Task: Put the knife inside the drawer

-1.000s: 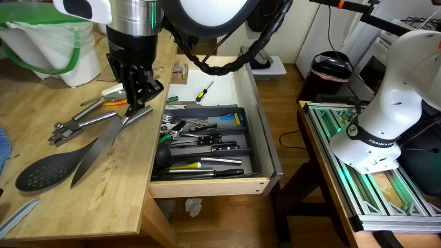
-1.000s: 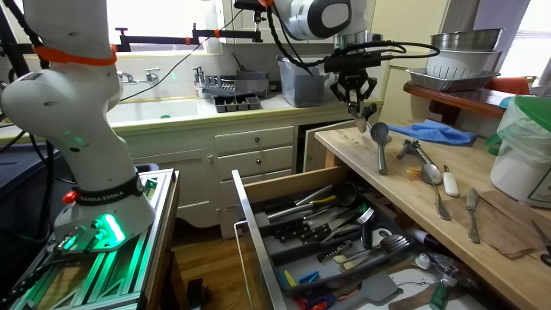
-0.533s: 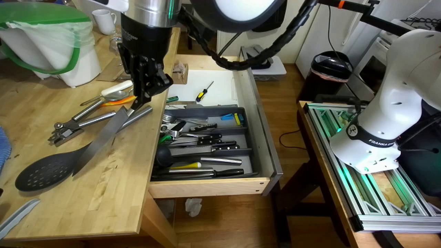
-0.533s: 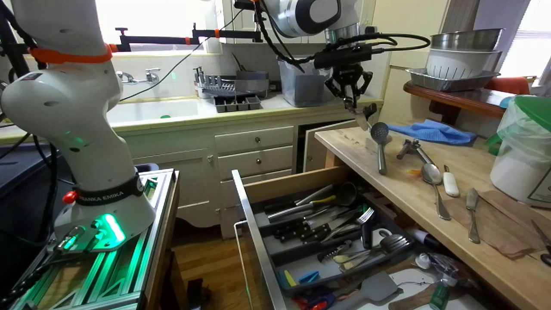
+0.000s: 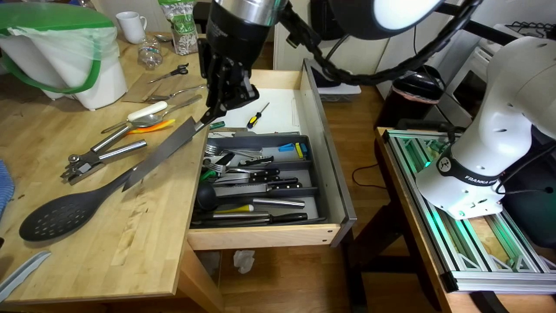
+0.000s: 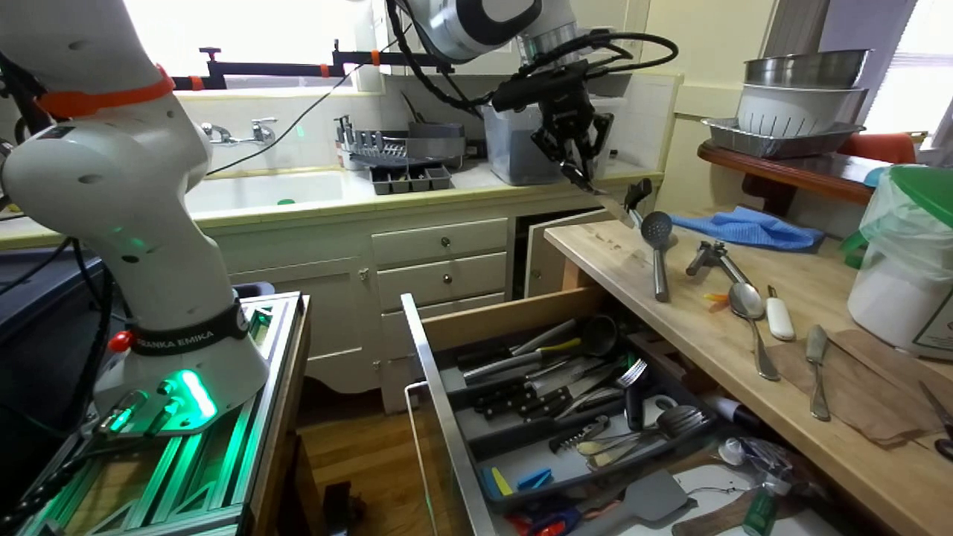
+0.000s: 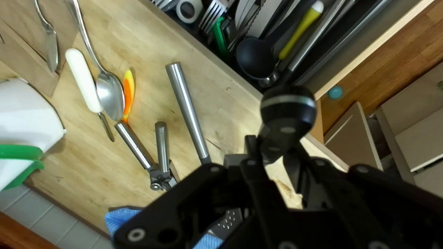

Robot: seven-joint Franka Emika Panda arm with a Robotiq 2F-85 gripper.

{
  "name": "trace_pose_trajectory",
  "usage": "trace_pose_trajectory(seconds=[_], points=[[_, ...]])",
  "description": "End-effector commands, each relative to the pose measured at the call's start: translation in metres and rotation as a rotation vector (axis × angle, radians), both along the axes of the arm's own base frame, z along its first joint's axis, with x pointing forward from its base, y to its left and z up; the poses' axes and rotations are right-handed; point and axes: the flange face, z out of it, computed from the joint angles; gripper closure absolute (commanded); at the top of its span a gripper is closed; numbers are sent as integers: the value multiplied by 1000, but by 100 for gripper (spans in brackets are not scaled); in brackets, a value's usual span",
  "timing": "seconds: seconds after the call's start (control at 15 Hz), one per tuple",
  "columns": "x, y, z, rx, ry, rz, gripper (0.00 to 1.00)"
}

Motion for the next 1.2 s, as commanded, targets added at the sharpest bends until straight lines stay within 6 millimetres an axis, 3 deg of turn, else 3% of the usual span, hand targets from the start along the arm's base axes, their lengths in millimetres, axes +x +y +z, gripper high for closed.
trace_pose_trajectory(seconds=[0.0,0.27,0.4,0.47,0.53,1.0,1.07,1.13], points=[[-48,-3,10,-22,-60,-97,94],[-79,-5,18,-43,-99,-212,94],[-95,-15,15,-37,-89,-337,94],[-72,-8,16,-24,-76,-241,94],[-77,-9,16,-25,-77,-253,77],[-75,-8,13,-26,-71,-246,77],[-74,-8,12,-26,-73,-249,94],[-77,-9,12,-35,-81,-262,94]])
